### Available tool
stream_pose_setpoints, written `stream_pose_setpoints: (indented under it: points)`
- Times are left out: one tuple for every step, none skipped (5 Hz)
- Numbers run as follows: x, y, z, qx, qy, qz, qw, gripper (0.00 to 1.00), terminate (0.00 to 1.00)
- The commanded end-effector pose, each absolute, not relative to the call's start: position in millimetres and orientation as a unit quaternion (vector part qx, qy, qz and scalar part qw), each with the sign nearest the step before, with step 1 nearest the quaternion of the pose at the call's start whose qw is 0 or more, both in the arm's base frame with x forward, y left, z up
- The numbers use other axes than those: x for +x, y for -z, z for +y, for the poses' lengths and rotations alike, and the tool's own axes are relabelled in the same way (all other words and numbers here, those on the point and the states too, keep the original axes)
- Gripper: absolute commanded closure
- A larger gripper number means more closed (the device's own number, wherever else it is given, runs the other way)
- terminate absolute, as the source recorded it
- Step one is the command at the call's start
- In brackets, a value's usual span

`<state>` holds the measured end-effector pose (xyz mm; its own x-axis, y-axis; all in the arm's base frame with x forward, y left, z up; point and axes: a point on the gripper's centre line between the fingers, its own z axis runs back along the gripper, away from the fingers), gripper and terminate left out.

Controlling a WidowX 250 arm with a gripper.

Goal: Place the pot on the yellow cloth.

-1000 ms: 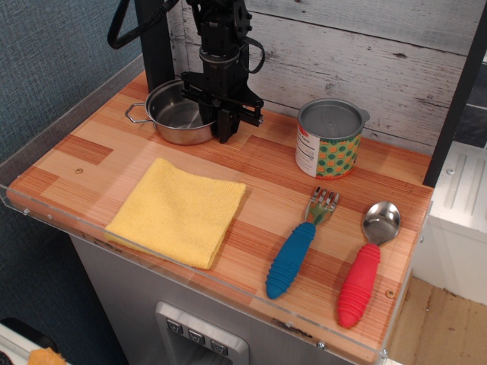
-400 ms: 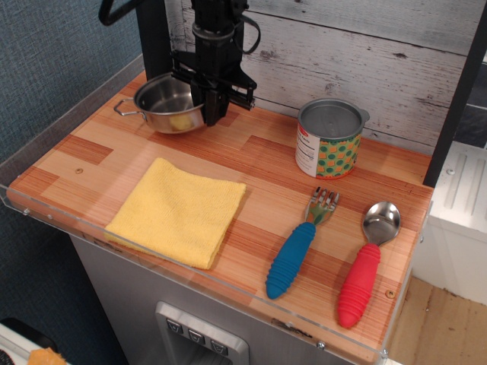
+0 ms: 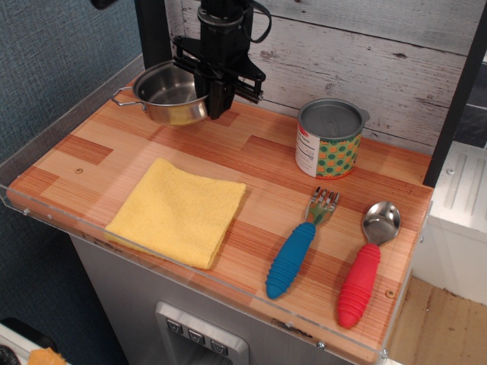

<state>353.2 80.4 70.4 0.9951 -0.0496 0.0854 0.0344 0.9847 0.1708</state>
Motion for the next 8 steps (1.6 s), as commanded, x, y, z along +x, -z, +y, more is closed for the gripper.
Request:
stream_pose_setpoints:
  points:
    - [314, -103, 65, 0.098, -0.02, -0.072, 0.992, 1.0, 0.0]
    - [295, -92, 62, 0.092, -0.042, -0.071, 0.992, 1.0, 0.0]
    - [280, -83, 51, 0.093, -0.059, -0.072, 0.991, 1.0, 0.0]
    - [273, -80, 42, 0.101, -0.057, -0.073, 0.991, 1.0, 0.0]
    - [270, -74, 38, 0.104, -0.044, -0.067, 0.991, 1.0, 0.0]
    - [270, -66, 36, 0.113, -0.041, -0.061, 0.991, 1.0, 0.0]
    - [268, -59, 33, 0.111, -0.034, -0.061, 0.991, 1.0, 0.0]
    - [270, -53, 30, 0.116, -0.027, -0.068, 0.991, 1.0, 0.0]
